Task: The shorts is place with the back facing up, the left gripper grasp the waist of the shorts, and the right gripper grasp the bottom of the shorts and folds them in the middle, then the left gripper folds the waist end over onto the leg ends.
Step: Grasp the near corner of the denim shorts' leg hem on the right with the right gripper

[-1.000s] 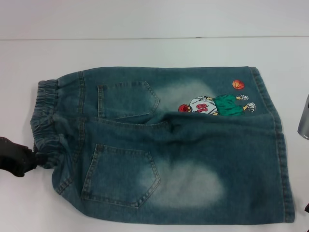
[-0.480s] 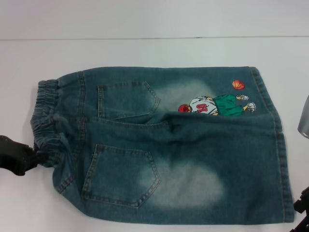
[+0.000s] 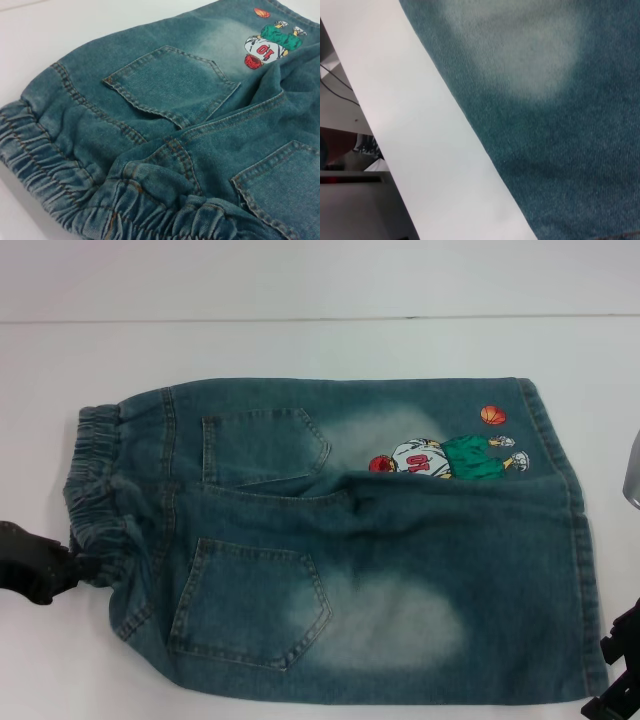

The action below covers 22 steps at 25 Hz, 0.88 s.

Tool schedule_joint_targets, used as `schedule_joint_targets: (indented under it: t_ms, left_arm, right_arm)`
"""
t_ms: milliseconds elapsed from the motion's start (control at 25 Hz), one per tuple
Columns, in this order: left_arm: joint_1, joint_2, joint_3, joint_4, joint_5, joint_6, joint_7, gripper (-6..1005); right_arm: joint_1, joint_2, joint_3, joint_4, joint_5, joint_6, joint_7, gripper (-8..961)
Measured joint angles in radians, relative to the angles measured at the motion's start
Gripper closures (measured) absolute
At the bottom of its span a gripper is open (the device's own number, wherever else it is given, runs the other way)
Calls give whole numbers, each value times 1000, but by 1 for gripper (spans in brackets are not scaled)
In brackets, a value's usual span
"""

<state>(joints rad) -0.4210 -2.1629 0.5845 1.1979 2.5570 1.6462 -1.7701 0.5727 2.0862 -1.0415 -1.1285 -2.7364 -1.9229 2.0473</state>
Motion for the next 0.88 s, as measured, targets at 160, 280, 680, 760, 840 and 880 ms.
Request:
schedule_joint_targets:
  t_ms: [160,280,680,760,840,880]
  left_arm:
    - [0,0,1,-3,0,-4,0,940]
    - [-2,0,3,-5,0,-5,2,940]
    - [-7,3,4,-6,0,-5,3,940]
    - [-7,4,5,-6,0,-5,3,940]
    - [-7,4,5,-5,0,-5,4,940]
    - [-7,4,5,-5,0,-5,4,940]
  right_arm:
    - [3,2,5,8,3,5,-5,84]
    - [2,4,6,8,25,5,-10,90]
    - [-5,4,6,25,52,7,-10,111]
    - [-5,4,7,26,52,8,-10,115]
    - [-5,4,8,30,52,11,-9,119]
    - [-5,3,8,34,52,15,-8,213]
